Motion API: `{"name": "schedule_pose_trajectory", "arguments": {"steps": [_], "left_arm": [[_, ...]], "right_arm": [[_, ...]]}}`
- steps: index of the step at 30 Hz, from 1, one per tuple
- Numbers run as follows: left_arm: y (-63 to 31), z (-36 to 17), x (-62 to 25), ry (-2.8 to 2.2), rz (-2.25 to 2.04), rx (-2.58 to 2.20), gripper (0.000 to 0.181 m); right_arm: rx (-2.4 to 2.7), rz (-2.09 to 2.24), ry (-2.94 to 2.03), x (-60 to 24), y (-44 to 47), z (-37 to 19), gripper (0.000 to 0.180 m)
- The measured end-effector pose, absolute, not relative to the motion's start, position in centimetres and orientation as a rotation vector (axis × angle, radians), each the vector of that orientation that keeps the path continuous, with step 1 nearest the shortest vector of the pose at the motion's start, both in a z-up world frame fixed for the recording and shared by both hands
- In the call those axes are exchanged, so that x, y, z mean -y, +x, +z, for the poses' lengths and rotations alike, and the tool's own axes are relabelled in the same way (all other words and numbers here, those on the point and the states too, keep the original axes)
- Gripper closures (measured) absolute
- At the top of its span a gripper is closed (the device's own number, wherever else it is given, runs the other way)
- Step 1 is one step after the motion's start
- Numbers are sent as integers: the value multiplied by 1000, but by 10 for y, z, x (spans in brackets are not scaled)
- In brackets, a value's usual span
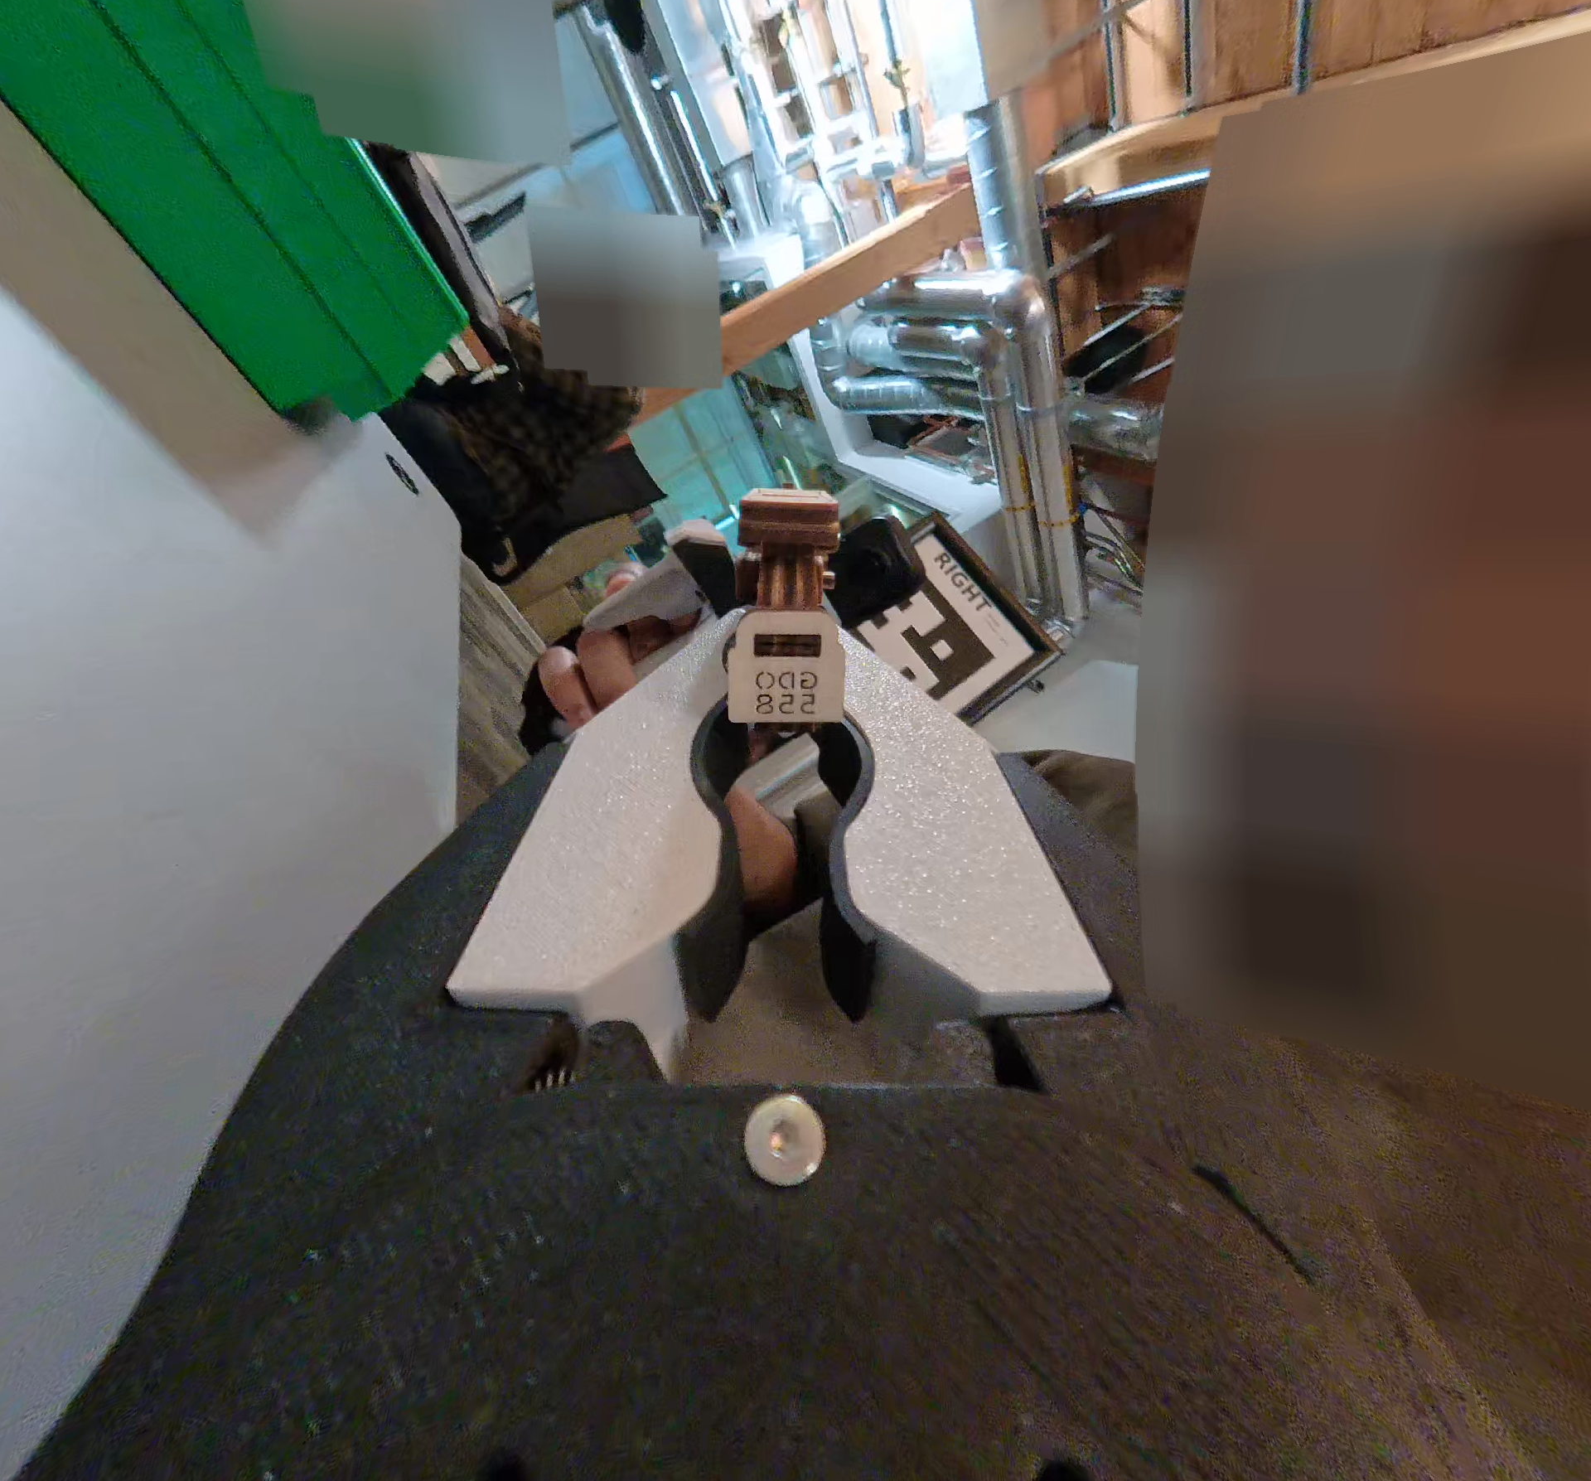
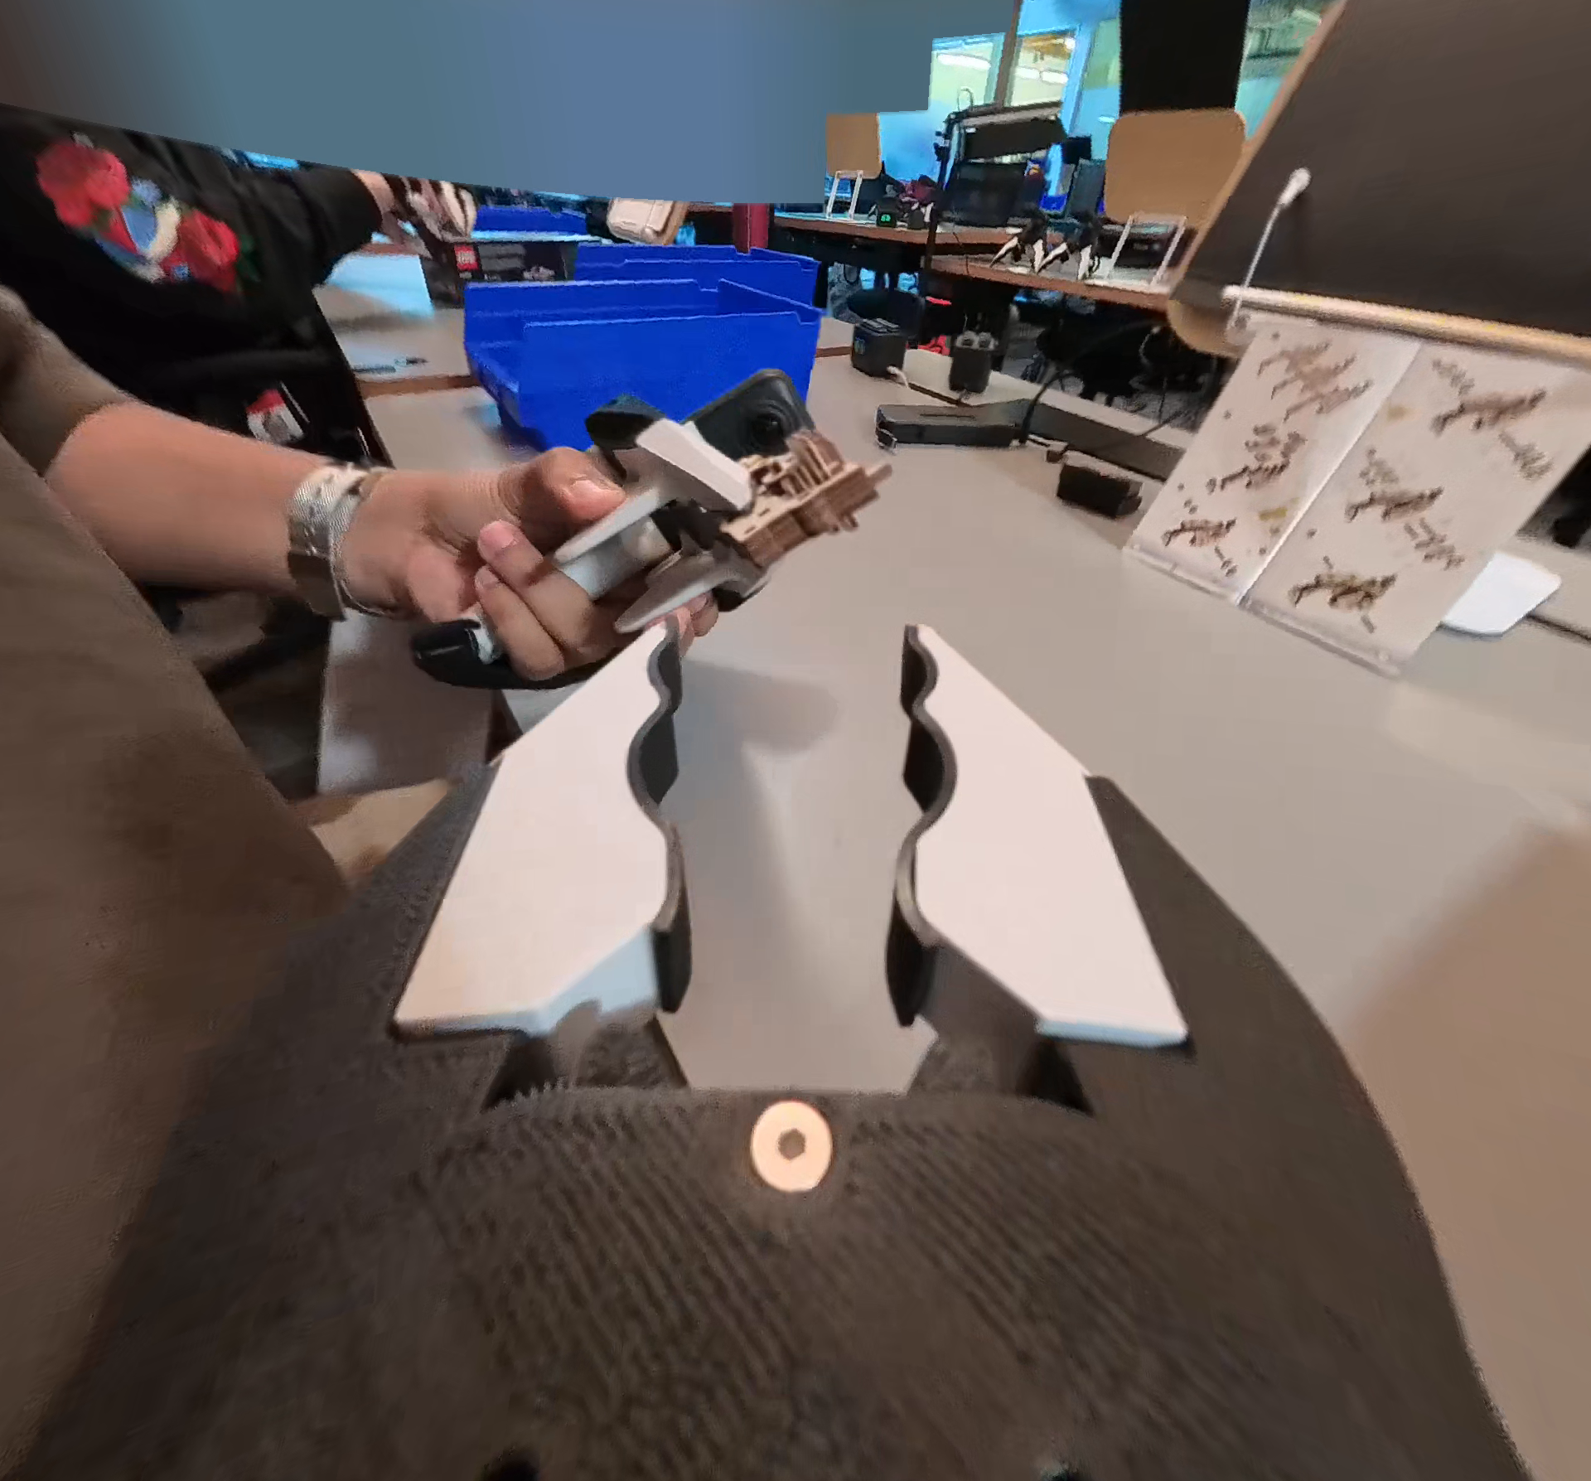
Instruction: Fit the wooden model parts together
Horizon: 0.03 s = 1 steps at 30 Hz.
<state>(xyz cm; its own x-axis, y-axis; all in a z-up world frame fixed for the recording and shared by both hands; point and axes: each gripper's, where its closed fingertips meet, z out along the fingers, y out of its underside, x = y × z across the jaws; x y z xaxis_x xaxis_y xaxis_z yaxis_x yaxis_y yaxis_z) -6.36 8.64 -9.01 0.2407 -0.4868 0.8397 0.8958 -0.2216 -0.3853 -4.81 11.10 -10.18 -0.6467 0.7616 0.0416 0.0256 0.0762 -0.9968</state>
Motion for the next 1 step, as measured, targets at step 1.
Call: {"name": "schedule_pose_trajectory", "arguments": {"steps": [1], "left_arm": [[-59, -87, -87, -1195, -1388, 451, 174]], "right_arm": [[1781, 1597, -745, -108, -47, -101, 130]]}}
